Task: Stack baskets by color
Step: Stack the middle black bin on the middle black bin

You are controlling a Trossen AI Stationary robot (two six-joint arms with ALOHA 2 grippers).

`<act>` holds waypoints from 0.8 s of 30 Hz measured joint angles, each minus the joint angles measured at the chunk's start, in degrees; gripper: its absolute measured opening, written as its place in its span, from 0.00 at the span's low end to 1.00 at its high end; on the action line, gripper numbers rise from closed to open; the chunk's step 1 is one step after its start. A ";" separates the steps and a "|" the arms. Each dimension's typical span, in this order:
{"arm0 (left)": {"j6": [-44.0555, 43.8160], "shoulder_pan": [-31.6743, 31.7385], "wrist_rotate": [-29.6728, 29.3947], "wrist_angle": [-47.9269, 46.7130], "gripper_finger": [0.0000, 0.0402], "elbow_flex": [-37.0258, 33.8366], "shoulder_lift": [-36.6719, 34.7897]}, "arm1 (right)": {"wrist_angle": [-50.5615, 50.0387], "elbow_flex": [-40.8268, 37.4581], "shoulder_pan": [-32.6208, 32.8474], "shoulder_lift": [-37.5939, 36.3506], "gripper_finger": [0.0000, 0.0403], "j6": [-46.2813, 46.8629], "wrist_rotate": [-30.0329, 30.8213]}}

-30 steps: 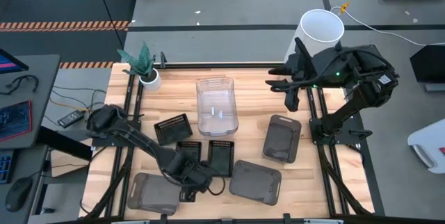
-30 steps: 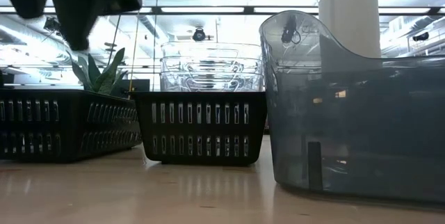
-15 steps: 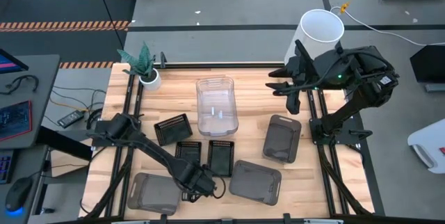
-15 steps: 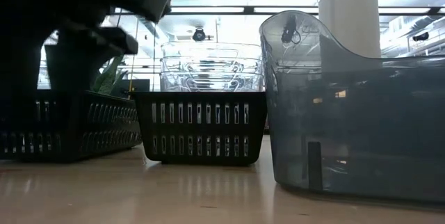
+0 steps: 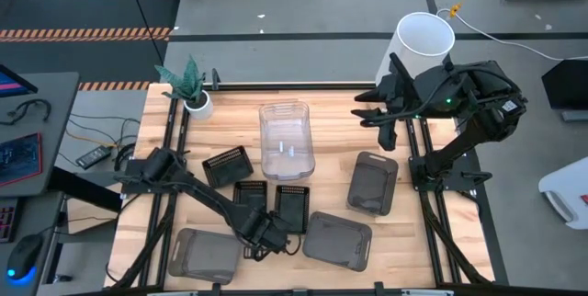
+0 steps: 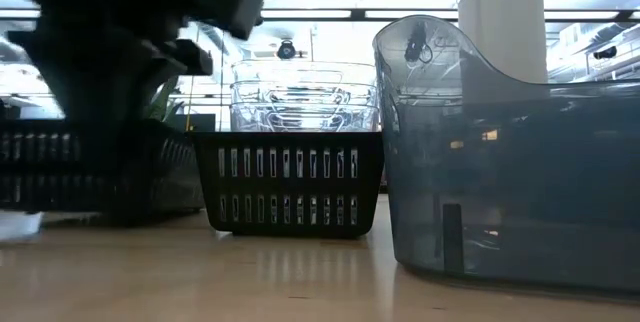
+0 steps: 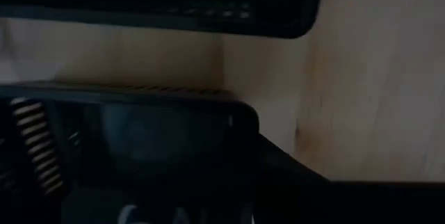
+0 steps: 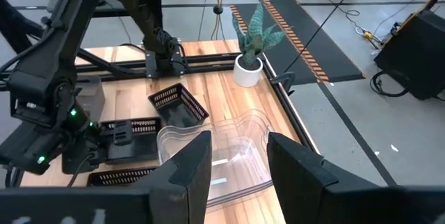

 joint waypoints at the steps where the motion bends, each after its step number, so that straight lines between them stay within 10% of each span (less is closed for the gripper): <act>1: 0.07 0.28 0.00 -1.13 0.02 0.84 -0.06 | 0.07 0.00 0.00 0.00 0.36 -0.06 -0.57; 14: 3.22 0.19 6.48 -10.84 0.01 20.68 -3.25 | 0.64 0.02 0.00 -0.02 0.36 3.18 -2.30; 24: 2.46 2.01 0.29 4.96 0.01 24.09 -3.16 | 1.26 0.02 1.67 -0.02 0.36 6.44 -2.36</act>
